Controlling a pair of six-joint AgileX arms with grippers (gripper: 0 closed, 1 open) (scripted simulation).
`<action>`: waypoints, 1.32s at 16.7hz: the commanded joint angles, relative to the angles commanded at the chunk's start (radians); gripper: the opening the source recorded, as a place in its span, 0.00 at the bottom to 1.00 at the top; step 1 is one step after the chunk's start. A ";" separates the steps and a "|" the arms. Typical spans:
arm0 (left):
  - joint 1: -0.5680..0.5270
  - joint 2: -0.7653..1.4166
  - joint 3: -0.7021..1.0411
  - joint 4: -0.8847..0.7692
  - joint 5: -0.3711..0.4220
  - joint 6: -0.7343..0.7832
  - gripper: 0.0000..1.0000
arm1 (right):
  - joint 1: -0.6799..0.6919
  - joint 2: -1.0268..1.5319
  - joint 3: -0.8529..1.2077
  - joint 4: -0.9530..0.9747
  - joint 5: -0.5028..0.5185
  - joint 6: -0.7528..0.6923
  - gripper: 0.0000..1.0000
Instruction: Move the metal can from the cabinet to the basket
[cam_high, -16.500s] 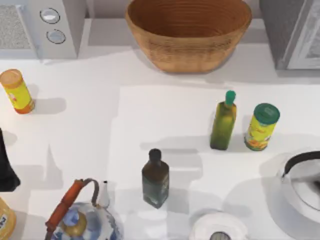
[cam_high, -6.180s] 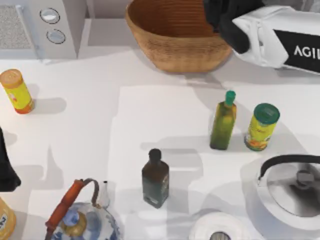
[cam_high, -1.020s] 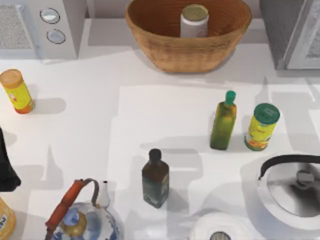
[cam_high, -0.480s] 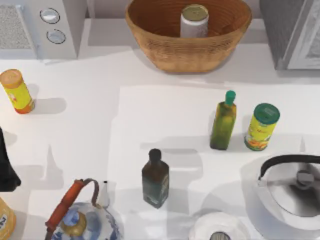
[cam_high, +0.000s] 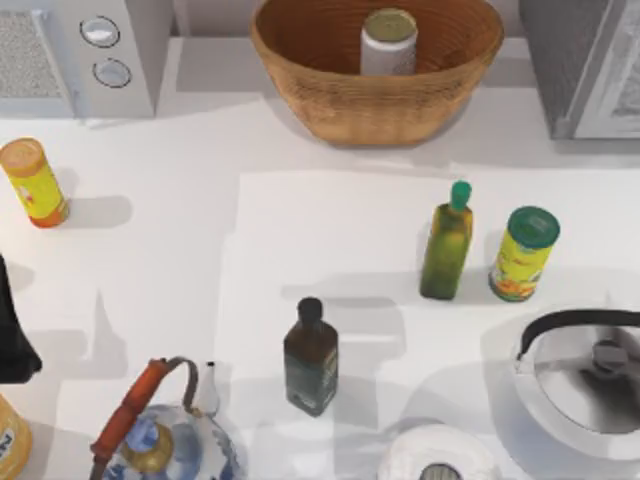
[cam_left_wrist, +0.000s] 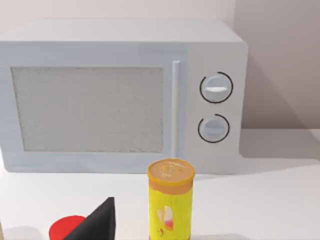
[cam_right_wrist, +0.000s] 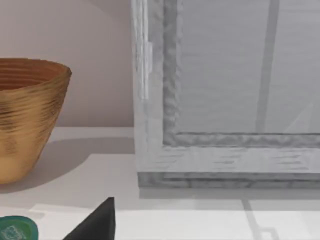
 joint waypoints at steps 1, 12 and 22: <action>0.000 0.000 0.000 0.000 0.000 0.000 1.00 | 0.002 0.004 0.002 0.001 0.002 0.000 1.00; 0.000 0.000 0.000 0.000 0.000 0.000 1.00 | -0.478 0.467 0.247 0.447 -0.224 0.096 1.00; 0.000 0.000 0.000 0.000 0.000 0.000 1.00 | -0.847 1.012 0.388 0.889 -0.571 0.108 1.00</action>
